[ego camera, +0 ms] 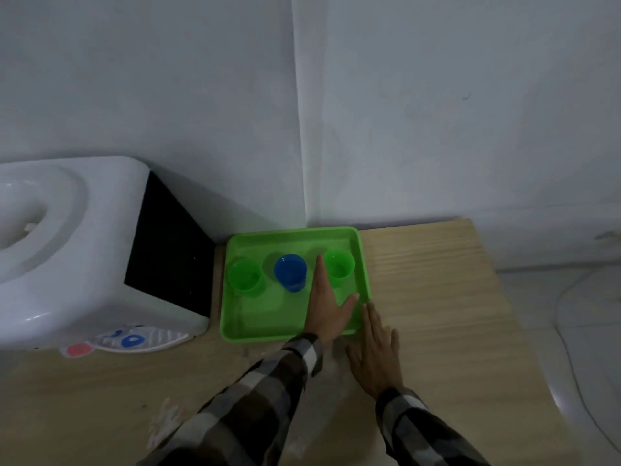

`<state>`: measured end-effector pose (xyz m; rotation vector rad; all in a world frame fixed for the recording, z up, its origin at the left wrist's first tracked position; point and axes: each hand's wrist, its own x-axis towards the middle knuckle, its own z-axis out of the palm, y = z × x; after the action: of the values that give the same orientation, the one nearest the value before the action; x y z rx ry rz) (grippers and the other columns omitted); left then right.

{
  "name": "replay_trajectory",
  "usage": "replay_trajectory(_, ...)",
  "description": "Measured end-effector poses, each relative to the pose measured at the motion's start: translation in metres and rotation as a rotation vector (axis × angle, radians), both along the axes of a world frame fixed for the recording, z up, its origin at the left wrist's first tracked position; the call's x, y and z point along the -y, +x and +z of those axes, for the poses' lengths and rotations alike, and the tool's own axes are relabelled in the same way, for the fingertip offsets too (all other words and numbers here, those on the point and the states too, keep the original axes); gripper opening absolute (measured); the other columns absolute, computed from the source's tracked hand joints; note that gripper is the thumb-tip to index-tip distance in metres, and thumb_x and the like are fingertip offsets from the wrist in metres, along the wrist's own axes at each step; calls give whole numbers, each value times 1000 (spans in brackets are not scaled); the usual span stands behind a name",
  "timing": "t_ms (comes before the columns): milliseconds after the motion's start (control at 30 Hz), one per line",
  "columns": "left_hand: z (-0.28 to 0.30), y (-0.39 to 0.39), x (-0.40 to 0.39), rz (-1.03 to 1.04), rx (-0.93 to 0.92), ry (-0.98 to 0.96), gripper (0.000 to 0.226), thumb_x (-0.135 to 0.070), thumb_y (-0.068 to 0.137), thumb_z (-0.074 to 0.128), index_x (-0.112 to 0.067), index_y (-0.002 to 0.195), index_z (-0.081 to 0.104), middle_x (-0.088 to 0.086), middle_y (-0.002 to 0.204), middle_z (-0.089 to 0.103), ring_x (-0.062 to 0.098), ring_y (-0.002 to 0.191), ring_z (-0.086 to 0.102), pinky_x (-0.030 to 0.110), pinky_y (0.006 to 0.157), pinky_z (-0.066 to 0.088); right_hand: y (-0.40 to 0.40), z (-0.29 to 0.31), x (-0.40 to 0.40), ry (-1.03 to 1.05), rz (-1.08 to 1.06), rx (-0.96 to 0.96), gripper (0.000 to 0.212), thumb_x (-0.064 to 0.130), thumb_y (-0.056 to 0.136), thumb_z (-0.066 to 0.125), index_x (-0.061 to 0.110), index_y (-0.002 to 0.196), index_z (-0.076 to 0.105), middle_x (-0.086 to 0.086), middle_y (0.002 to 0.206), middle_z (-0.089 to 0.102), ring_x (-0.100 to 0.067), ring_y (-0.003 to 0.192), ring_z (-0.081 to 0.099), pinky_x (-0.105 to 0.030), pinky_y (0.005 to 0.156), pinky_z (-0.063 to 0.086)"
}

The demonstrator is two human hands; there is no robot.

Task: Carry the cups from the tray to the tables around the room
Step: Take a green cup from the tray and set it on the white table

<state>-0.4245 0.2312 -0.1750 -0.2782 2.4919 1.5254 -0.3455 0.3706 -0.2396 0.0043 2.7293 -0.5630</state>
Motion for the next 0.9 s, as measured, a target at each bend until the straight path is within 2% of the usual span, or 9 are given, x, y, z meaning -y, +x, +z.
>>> replay_trajectory(133, -18, -24, -10, 164, 97, 32, 122, -13, 89, 85, -12, 172, -5, 5, 181, 8, 22, 166, 13, 17, 124, 9, -2, 2, -18, -9, 88, -45, 85, 50, 98, 35, 20, 161, -14, 5, 169, -19, -15, 159, 8, -54, 125, 11)
replay_trajectory(200, -25, -34, -11, 213, 136, 69, 123, -12, 84, 89, -15, 172, 3, 7, 178, 21, 25, 163, 24, 32, 131, 21, -3, 4, -22, 7, 108, -47, 86, 52, 97, 34, 20, 161, -14, 6, 169, -19, -15, 159, 7, -57, 125, 11)
replay_trajectory(300, -32, -45, -10, 219, 145, 120, 114, -10, 76, 96, -17, 167, 28, 10, 161, 50, 30, 149, 46, 47, 124, 39, -3, 4, -24, -11, 102, -31, 88, 58, 96, 32, 23, 160, -18, 10, 170, -19, -12, 158, 10, -62, 124, 6)
replay_trajectory(433, -35, -53, -10, 284, 73, 114, 84, -4, 69, 97, -15, 142, 56, 6, 130, 70, 29, 125, 65, 45, 109, 53, -5, 6, -24, -1, 87, -11, 90, 66, 95, 27, 31, 157, -28, 16, 169, -20, -10, 158, 7, -66, 123, 1)
replay_trajectory(667, -19, -35, -9, 244, -28, 139, 76, -5, 71, 96, -16, 137, 59, 3, 124, 70, 24, 117, 66, 43, 106, 55, -8, 19, -17, 22, 71, -56, 84, 69, 96, 25, 34, 161, -15, 11, 171, -13, -19, 159, 0, -69, 121, 0)
replay_trajectory(733, -10, -27, -8, 234, -61, 139, 74, -8, 71, 97, -24, 132, 58, -4, 120, 69, 14, 115, 66, 33, 103, 54, -10, 26, -16, 33, 62, -60, 85, 69, 96, 27, 34, 161, -15, 9, 171, -13, -22, 159, -1, -69, 121, -2)
replay_trajectory(800, 3, -19, -6, 217, -86, 143, 76, -11, 71, 98, -38, 126, 53, -18, 116, 65, -9, 108, 61, 12, 96, 47, -14, 35, -14, 46, 37, -52, 87, 69, 96, 29, 32, 161, -14, 8, 171, -15, -22, 160, -2, -69, 121, -3)
replay_trajectory(833, 11, -16, -5, 207, -97, 144, 77, -13, 71, 98, -40, 126, 52, -21, 117, 63, -14, 107, 60, 5, 93, 44, -15, 41, -13, 52, 20, -52, 88, 69, 96, 30, 30, 162, -13, 7, 171, -16, -21, 160, -3, -69, 121, -2)
replay_trajectory(900, 27, -9, 0, 182, -127, 157, 74, -14, 71, 98, -31, 130, 56, -14, 121, 67, -2, 111, 63, 12, 98, 48, -17, 54, -8, 37, -24, -60, 90, 70, 96, 32, 27, 163, -9, 6, 171, -16, -20, 160, -4, -69, 121, -2)
